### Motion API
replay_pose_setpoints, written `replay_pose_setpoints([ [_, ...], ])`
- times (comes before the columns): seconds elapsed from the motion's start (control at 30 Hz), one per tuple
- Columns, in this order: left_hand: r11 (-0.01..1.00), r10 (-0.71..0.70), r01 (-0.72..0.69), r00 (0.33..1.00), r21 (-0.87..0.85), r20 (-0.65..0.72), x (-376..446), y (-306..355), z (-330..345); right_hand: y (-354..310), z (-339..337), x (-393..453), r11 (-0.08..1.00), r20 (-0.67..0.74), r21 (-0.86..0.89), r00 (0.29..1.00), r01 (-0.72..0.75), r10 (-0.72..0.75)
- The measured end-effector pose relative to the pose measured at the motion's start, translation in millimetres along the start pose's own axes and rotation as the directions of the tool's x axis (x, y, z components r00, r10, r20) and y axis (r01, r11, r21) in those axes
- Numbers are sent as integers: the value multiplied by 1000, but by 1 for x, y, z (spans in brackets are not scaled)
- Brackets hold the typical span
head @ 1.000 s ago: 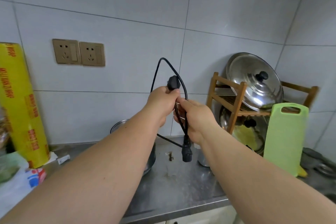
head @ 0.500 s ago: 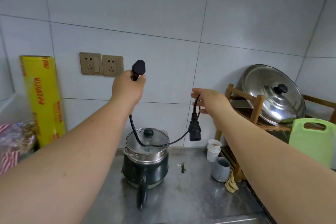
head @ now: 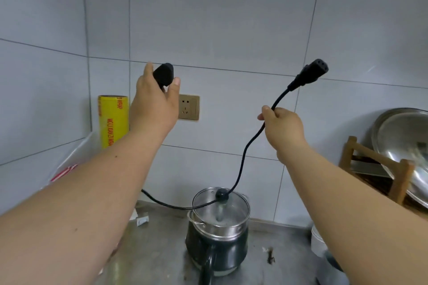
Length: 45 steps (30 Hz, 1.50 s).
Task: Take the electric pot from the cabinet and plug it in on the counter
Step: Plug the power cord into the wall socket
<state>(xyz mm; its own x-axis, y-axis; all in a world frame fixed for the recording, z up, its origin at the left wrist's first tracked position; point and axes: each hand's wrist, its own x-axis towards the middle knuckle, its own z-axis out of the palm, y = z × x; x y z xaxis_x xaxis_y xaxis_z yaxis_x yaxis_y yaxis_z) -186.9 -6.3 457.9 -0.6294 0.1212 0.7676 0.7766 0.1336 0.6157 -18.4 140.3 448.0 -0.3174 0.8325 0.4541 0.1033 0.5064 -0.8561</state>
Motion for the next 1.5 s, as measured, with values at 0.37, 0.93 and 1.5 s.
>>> replay_pose_setpoints([
  [0.37, 953, -286, 266, 949, 144, 135, 0, -57, 35, 39, 43, 17, 931, 458, 151, 858, -332, 232],
  [0.93, 898, -379, 434, 848, -72, 371, 63, -141, 109, 55, 151, 58, 889, 378, 238, 881, -391, 286],
  [1.5, 965, -233, 260, 915, -41, 331, 94, -170, 179, 63, 151, 77, 894, 230, 226, 913, -388, 338],
])
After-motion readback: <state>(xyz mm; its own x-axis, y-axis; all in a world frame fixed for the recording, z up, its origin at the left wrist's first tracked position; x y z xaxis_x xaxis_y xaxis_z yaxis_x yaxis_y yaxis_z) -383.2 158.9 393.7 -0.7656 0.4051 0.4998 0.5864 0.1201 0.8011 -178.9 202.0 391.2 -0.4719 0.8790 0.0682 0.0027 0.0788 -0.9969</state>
